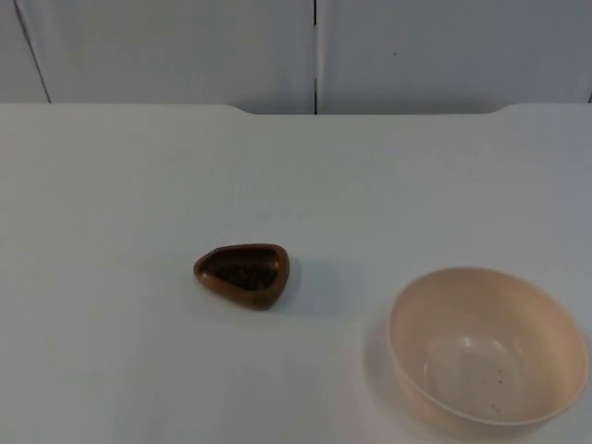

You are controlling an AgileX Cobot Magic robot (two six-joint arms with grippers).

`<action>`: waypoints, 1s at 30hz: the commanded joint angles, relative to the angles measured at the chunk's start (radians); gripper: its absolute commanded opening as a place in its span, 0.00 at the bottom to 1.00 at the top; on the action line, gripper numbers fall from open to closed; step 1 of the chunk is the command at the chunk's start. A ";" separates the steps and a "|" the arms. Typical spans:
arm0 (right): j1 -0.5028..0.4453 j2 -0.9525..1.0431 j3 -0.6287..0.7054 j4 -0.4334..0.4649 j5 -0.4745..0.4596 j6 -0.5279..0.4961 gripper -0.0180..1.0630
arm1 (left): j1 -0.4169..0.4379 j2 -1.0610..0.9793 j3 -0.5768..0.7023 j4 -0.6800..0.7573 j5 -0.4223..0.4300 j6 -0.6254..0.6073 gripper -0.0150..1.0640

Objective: Pick up the bowl with the left hand and pour the coffee beans from the cup into the bowl with the right hand.

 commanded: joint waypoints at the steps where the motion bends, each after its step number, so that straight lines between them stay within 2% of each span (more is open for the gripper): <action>1: -0.007 -0.003 0.007 -0.005 -0.007 -0.004 0.99 | 0.003 0.026 -0.005 -0.027 -0.034 0.005 0.96; 4: -0.007 -0.003 0.007 -0.005 -0.007 -0.004 0.99 | 0.003 0.075 -0.005 -0.046 -0.103 0.020 0.96; 11: -0.007 -0.003 0.007 -0.005 -0.007 -0.004 0.99 | 0.003 0.156 -0.009 -0.131 -0.155 0.112 0.96; 19: -0.007 -0.003 0.007 -0.005 -0.007 -0.004 0.99 | 0.003 0.254 -0.083 -0.219 -0.153 0.204 0.96; 23: -0.007 -0.003 0.007 -0.005 -0.007 -0.004 0.99 | 0.003 0.324 -0.118 -0.359 -0.136 0.343 0.96; 30: -0.007 -0.003 0.007 -0.005 -0.007 -0.004 0.99 | 0.003 0.413 -0.128 -0.560 -0.119 0.472 0.94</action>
